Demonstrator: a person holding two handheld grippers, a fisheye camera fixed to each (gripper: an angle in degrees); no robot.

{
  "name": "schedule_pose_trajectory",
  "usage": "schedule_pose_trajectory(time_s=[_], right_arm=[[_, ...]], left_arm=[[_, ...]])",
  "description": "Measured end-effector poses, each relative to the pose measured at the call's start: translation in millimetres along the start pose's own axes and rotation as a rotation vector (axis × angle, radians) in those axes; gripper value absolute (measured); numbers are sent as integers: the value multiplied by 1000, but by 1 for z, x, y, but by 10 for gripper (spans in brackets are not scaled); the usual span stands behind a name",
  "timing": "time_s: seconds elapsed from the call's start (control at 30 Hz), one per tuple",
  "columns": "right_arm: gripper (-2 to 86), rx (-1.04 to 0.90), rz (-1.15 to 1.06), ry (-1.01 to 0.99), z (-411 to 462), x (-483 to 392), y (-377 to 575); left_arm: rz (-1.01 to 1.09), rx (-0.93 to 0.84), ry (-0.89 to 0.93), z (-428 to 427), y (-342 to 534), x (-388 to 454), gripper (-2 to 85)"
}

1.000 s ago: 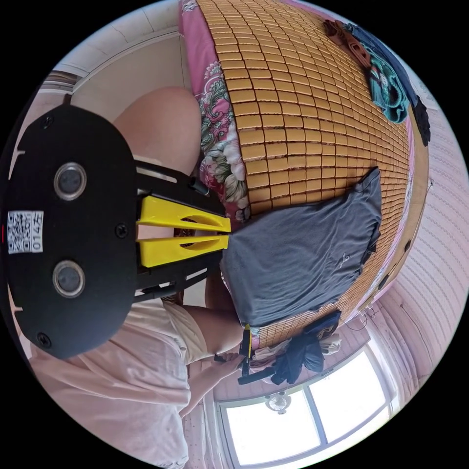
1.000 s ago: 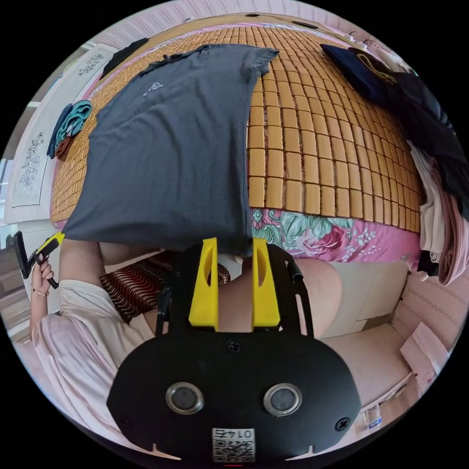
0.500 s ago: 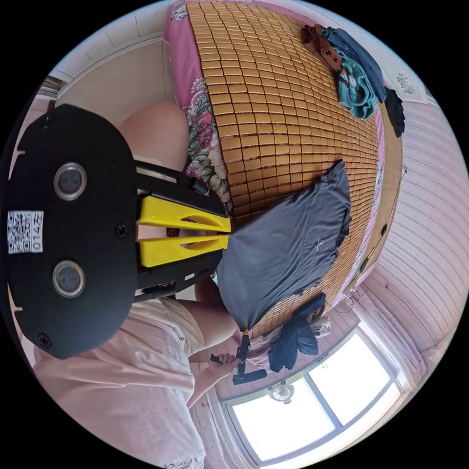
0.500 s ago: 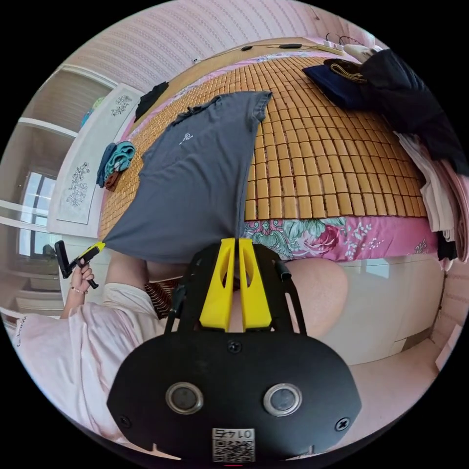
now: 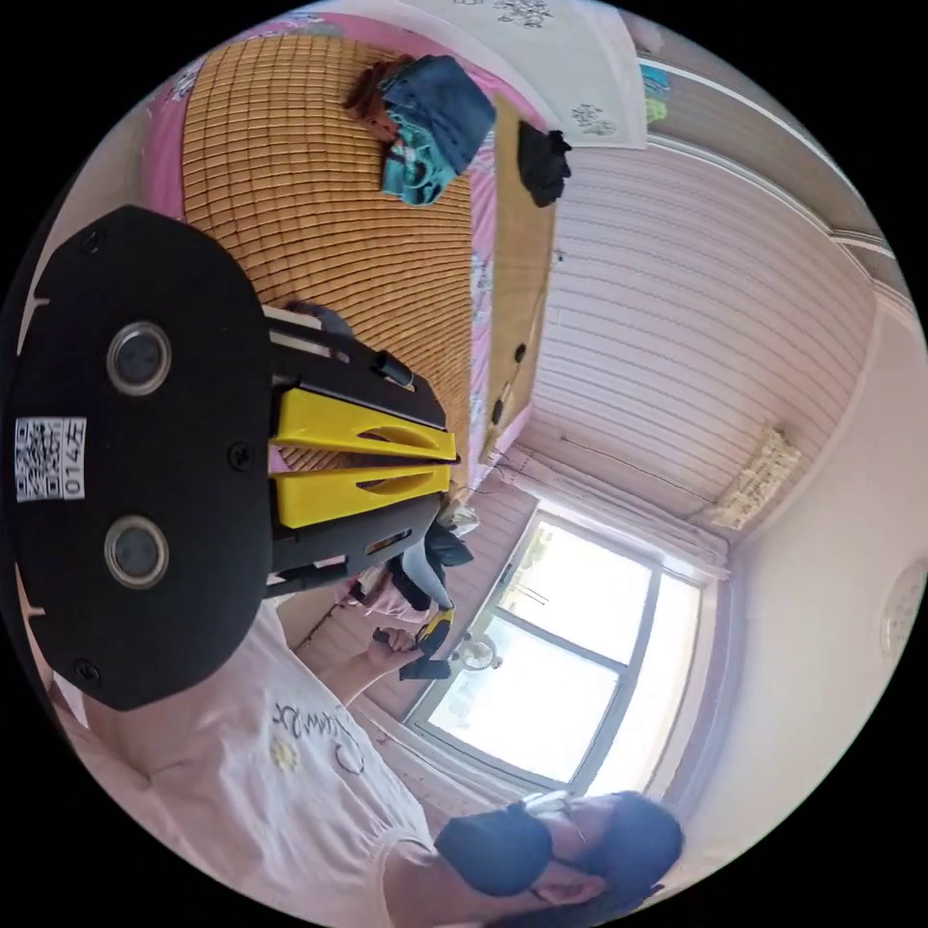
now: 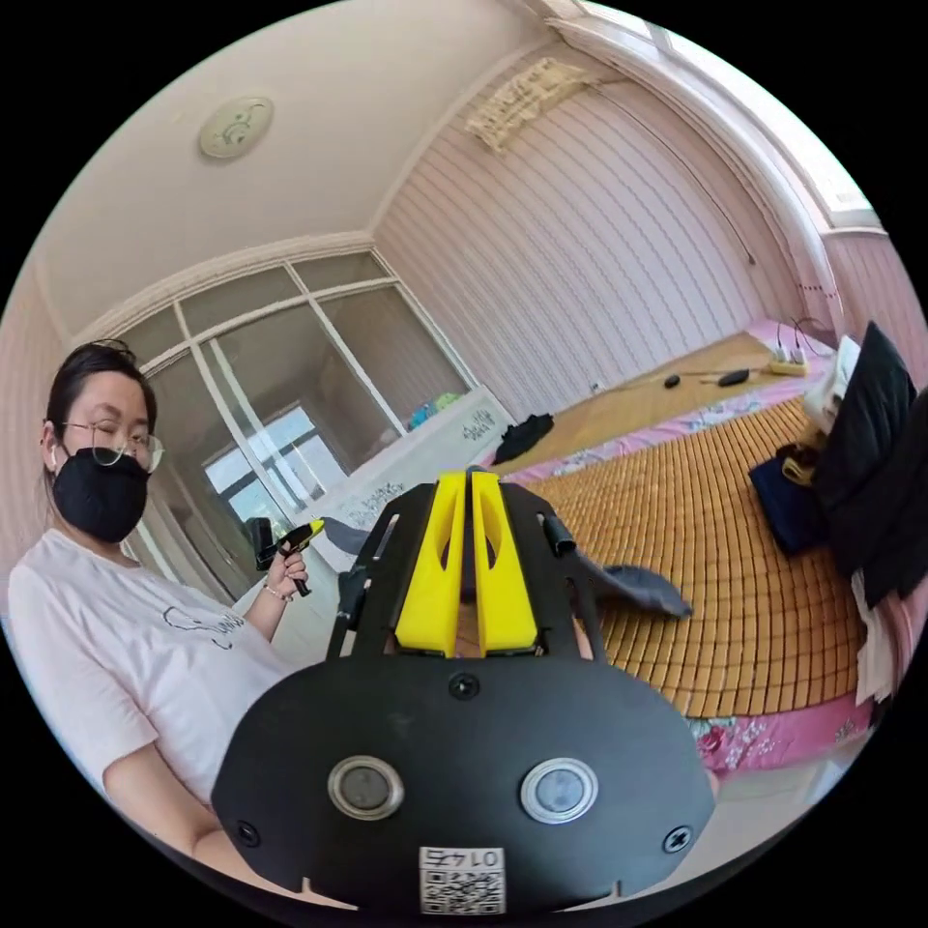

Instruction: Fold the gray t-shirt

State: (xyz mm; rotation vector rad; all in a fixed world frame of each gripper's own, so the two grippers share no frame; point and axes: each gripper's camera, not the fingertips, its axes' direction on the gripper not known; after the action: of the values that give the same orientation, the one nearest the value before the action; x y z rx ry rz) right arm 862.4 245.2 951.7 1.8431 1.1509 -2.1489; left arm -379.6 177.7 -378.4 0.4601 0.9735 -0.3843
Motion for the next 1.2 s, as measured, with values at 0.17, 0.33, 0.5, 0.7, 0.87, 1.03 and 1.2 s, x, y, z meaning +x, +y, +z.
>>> schedule_pose_trajectory(time_s=[0.17, 0.33, 0.5, 0.7, 0.87, 1.03, 1.2], right_arm=[[5, 171, -189, -163, -56, -65, -33], [5, 183, -293, -133, -74, -96, -45], [4, -34, -135, 60, -26, -51, -54], [3, -242, -89, 227, 73, 4, -111], [4, 8, -241, 156, 85, -38, -223], [4, 35, -319, 186, 84, -43, -232], [5, -183, -103, 323, 117, 50, -163]], left_arm=[[98, 224, 7, -69, -31, 36, -10], [129, 259, -66, -87, -43, 44, -10], [-6, 43, -144, -14, -43, -2, -10], [-27, -105, -279, 87, -92, -60, -10], [-20, 236, -229, 56, -165, -59, -10], [20, 247, -225, 48, -155, -78, -10], [-100, -137, -238, 125, -80, -144, -10]])
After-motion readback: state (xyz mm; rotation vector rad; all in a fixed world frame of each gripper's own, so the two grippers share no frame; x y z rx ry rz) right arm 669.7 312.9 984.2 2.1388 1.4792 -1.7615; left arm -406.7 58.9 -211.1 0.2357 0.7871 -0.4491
